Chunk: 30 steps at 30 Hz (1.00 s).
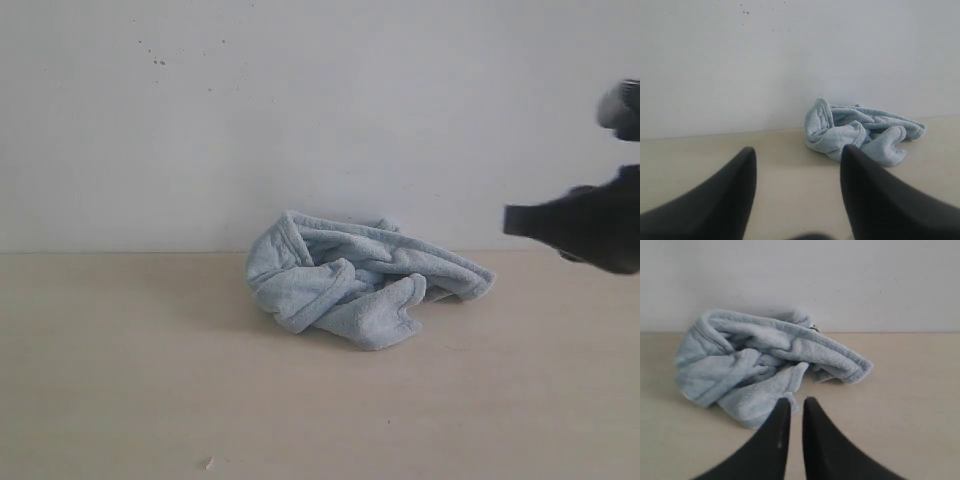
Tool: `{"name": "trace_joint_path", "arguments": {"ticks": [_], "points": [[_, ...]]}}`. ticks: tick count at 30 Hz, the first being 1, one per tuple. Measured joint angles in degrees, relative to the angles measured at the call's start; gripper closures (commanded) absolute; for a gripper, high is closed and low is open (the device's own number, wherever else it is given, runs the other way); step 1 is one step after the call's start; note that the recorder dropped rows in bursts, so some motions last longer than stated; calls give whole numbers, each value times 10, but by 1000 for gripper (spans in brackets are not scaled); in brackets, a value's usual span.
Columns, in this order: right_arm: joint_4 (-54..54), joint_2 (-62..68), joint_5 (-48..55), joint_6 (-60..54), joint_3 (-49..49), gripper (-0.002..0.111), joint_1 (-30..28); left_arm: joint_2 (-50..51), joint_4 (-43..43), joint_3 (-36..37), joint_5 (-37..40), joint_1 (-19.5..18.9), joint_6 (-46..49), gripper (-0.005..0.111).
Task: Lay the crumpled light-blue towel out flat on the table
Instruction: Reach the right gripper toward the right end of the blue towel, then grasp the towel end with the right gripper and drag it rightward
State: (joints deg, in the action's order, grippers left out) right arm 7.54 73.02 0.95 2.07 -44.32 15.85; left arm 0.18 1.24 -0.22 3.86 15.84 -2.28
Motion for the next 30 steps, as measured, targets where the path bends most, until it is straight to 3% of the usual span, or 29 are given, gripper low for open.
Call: {"name": "trace_joint_path", "arguments": {"ticks": [2, 3, 8, 14, 20, 30], "points": [[0, 87, 57, -40, -95, 50, -15, 0, 0, 0, 0, 0, 0, 58], [0, 132, 91, -63, -147, 47, -22, 0, 0, 0, 0, 0, 0, 58], [0, 306, 252, -169, -372, 53, -41, 0, 0, 0, 0, 0, 0, 58], [8, 479, 392, -241, -571, 53, -59, 0, 0, 0, 0, 0, 0, 58], [33, 580, 467, -293, -686, 53, -74, 0, 0, 0, 0, 0, 0, 58], [106, 647, 469, -384, -732, 53, -125, 0, 0, 0, 0, 0, 0, 58]]}}
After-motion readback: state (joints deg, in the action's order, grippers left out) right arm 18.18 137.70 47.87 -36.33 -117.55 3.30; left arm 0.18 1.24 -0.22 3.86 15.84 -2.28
